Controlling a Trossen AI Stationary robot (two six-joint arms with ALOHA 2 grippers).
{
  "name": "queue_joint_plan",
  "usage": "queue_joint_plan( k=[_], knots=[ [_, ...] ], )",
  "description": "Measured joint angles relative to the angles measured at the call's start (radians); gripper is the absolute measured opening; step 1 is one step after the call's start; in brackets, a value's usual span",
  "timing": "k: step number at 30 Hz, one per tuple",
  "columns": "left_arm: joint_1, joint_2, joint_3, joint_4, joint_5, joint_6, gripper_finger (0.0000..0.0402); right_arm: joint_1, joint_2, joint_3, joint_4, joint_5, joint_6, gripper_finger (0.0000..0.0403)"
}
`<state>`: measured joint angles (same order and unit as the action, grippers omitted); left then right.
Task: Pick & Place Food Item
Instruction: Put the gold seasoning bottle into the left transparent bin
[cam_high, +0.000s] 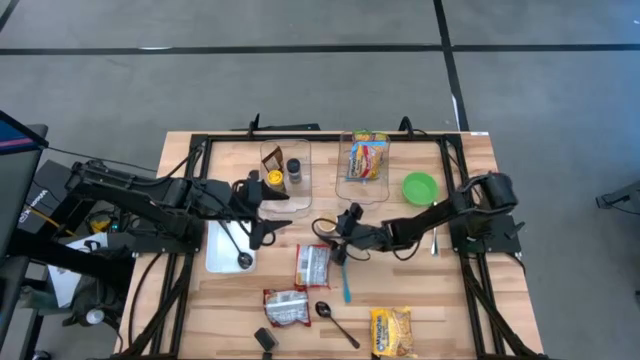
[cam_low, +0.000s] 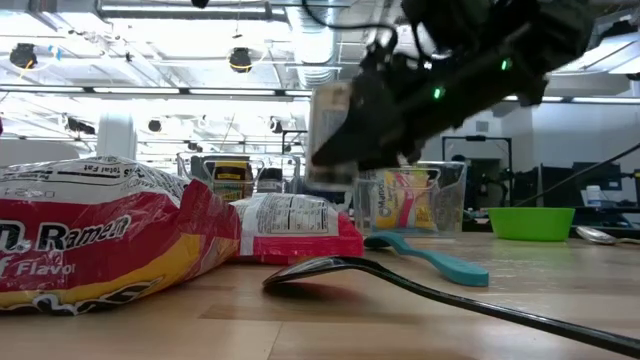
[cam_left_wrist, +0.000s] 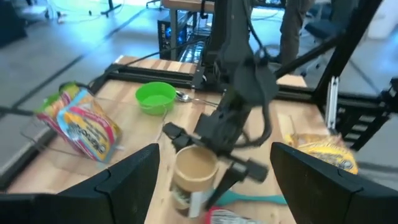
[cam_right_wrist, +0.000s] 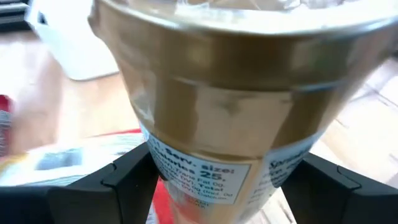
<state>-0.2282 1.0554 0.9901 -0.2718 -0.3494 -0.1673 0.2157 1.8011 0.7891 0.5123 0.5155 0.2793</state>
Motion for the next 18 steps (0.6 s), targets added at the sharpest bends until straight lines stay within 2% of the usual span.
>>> queue_joint_plan(
  k=[4,8,14,18],
  knots=[
    [0.017,0.000,0.000,0.000,0.001,0.059,0.0302,0.000,-0.091,0.033,-0.148,-0.035,-0.005,0.0285],
    [0.042,0.000,0.000,0.000,0.001,0.083,0.0302,0.005,-0.150,0.121,-0.335,-0.066,-0.068,0.0285],
    [0.061,0.000,0.000,-0.014,0.010,0.085,0.0302,0.007,-0.168,0.282,-0.573,-0.114,-0.131,0.0285],
    [0.060,0.000,0.001,-0.051,0.084,0.085,0.0302,-0.002,-0.168,0.338,-0.660,-0.141,-0.133,0.0285]
  ],
)
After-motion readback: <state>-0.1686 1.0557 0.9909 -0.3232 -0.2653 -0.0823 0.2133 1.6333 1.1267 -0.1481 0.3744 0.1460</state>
